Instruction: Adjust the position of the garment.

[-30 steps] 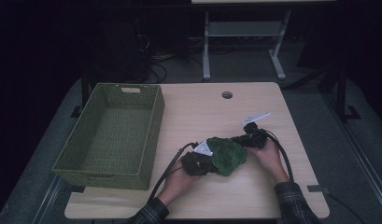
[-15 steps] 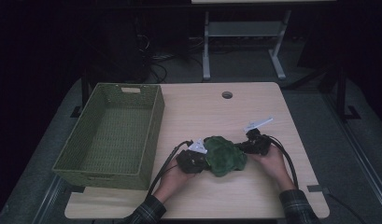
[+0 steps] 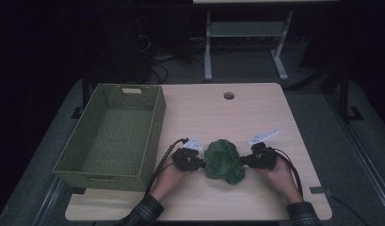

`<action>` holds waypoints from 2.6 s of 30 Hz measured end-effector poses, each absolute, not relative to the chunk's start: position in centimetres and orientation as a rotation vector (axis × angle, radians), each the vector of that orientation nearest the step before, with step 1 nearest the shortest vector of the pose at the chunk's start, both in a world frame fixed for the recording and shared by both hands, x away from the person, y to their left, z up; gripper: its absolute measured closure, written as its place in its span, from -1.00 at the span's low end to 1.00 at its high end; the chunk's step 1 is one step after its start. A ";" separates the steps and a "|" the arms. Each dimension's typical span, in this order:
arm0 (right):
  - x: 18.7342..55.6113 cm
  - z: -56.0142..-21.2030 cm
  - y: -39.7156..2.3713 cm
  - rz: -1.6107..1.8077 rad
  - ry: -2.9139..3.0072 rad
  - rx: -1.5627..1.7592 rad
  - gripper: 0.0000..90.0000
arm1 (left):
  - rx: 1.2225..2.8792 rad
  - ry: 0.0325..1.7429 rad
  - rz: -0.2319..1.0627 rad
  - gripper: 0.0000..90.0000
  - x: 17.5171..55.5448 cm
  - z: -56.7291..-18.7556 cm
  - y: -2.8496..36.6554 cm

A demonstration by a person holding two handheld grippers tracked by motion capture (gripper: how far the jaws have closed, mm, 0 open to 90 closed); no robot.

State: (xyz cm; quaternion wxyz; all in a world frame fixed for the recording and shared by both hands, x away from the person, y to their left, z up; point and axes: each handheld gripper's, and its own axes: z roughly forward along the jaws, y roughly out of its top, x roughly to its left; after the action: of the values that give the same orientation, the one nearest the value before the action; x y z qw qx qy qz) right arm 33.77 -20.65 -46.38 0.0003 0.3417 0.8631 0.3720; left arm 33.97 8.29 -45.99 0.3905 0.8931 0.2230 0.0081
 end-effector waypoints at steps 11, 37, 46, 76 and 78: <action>31.7 -45.9 -22.5 1.180 2.505 1.143 0.47 | 2.266 0.576 0.056 0.82 33.8 -45.4 9.1; 31.5 -48.3 -27.3 0.974 2.245 1.301 -0.76 | 2.414 0.430 0.128 -0.55 32.4 -41.0 7.7; 31.4 -48.3 -27.2 0.973 2.244 1.307 -0.76 | 2.453 0.355 0.132 -0.65 34.0 -39.5 5.7; 31.4 -48.3 -27.3 0.975 2.238 1.310 -0.73 | 2.629 0.308 0.006 -0.72 34.8 -45.1 2.3; 31.4 -48.3 -27.3 0.974 2.237 1.308 -0.73 | 2.629 0.314 0.006 -0.73 34.8 -45.2 2.3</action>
State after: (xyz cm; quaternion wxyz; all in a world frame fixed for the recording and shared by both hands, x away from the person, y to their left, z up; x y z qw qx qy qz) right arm 31.43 -27.27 -48.29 0.1858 0.4643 0.7940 0.3456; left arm 34.82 2.30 -45.19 0.2443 0.9629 0.1148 0.0021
